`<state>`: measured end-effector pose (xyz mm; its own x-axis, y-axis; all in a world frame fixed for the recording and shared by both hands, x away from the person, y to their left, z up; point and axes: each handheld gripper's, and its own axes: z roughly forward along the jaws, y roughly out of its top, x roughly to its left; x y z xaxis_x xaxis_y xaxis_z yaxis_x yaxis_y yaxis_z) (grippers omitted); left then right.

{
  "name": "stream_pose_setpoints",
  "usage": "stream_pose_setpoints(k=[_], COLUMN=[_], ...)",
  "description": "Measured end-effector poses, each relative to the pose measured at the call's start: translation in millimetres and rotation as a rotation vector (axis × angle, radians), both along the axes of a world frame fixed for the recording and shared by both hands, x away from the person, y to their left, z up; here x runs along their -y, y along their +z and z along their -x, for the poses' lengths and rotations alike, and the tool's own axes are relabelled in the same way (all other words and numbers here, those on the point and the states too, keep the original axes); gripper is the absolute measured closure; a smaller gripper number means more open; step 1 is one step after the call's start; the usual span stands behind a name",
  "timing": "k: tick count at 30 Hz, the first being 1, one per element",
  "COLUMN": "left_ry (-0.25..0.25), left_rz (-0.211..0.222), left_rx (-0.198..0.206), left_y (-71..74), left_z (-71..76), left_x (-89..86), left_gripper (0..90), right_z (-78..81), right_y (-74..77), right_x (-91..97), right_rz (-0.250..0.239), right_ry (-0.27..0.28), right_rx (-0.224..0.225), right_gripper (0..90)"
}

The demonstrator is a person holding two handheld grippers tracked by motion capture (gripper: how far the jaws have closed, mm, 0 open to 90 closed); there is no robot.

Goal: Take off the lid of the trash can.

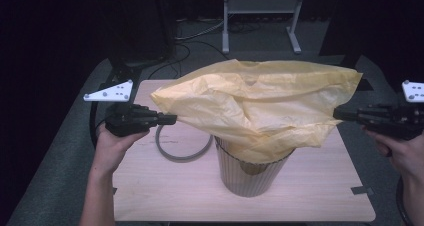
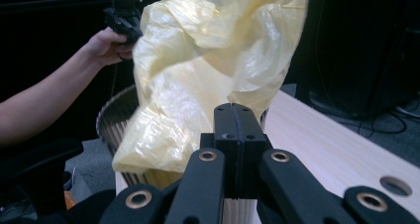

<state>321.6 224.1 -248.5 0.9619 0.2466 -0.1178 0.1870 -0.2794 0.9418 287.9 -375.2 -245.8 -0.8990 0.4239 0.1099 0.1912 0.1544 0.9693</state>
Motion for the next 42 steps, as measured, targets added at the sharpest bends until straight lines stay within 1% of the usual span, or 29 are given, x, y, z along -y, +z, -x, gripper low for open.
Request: stream_pose_setpoints(k=[3,6,8,10,14,16,17,18,19,20,21,23,26,28,29,31,32,34,35,38,41,42], left_ry=[0.025,0.049,0.060,0.067,0.067,0.051,0.044,0.040,0.037,0.029,0.025,0.019,0.015,0.005,0.004,0.000,-0.001,-0.006,-0.007,-0.012,-0.014,-0.015], left_rz=[-0.006,0.002,0.003,-0.013,-0.025,-0.029,-0.028,-0.033,-0.036,-0.037,-0.038,-0.045,-0.042,-0.047,-0.048,-0.050,-0.051,-0.053,-0.056,-0.058,-0.061,-0.064], left_rx=[-0.018,-0.031,-0.036,-0.042,-0.051,-0.059,-0.060,-0.058,-0.057,-0.053,-0.052,-0.047,-0.043,-0.035,-0.033,-0.033,-0.033,-0.032,-0.032,-0.032,-0.034,-0.034], left_y=[-9.0,-17.5,-22.9,-27.6,-35.0,-37.5,-38.2,-38.1,-37.4,-36.5,-35.3,-32.8,-30.3,-26.7,-26.0,-25.0,-24.7,-24.1,-23.6,-22.7,-22.6,-22.7], left_z=[1.9,4.6,5.4,4.8,4.5,4.2,4.3,4.4,4.7,4.7,4.8,4.2,3.6,3.2,3.2,2.5,2.2,1.6,1.4,1.1,0.0,-0.4], left_x=[-10.1,-18.9,-21.7,-22.1,-19.8,-17.7,-15.9,-14.4,-12.7,-11.4,-10.1,-8.0,-6.3,-3.7,-2.8,-1.4,-0.6,0.3,0.6,1.3,1.1,0.9], left_gripper=[89.7,89.8,89.8,89.8,89.7,89.8,89.7,89.7,89.7,89.7,89.7,89.7,89.7,89.7,89.7,89.7,89.7,89.7,89.7,89.7,89.7,89.7], right_z=[2.8,5.5,7.6,8.3,9.1,9.2,9.3,9.1,8.9,9.1,9.4,12.1,16.5,19.5,20.1,19.0,16.2,6.3,-0.9,-22.8,-39.3,-43.8], right_y=[-10.7,-18.0,-22.6,-26.8,-32.0,-34.0,-34.5,-34.1,-32.4,-29.4,-25.1,-13.1,8.2,22.2,28.8,39.8,43.6,46.8,46.1,38.5,29.9,27.5], right_x=[7.2,15.8,19.8,20.6,20.0,20.7,20.9,21.5,22.5,23.3,24.2,24.0,22.4,19.9,17.6,7.8,1.1,-13.3,-20.1,-36.5,-48.5,-52.0], right_rz=[0.003,-0.001,-0.004,0.007,0.037,0.031,0.028,0.020,0.009,-0.006,-0.017,-0.019,-0.031,-0.033,-0.034,-0.016,0.001,0.046,0.066,0.119,0.140,0.151], right_ry=[-0.018,-0.041,-0.046,-0.048,-0.056,-0.057,-0.064,-0.067,-0.071,-0.078,-0.074,-0.083,-0.082,-0.079,-0.072,-0.061,-0.047,-0.038,-0.028,-0.026,-0.029,-0.035], right_rx=[-0.018,-0.034,-0.043,-0.052,-0.062,-0.066,-0.062,-0.057,-0.059,-0.052,-0.045,-0.008,0.041,0.083,0.100,0.126,0.126,0.123,0.105,0.083,0.078,0.078], right_gripper=[90.0,90.0,90.0,90.0,90.0,90.0,89.6,85.8,80.2,77.7,77.7,75.4,74.5,73.4,72.6,69.0,68.2,63.6,63.3,59.3,53.9,53.3])
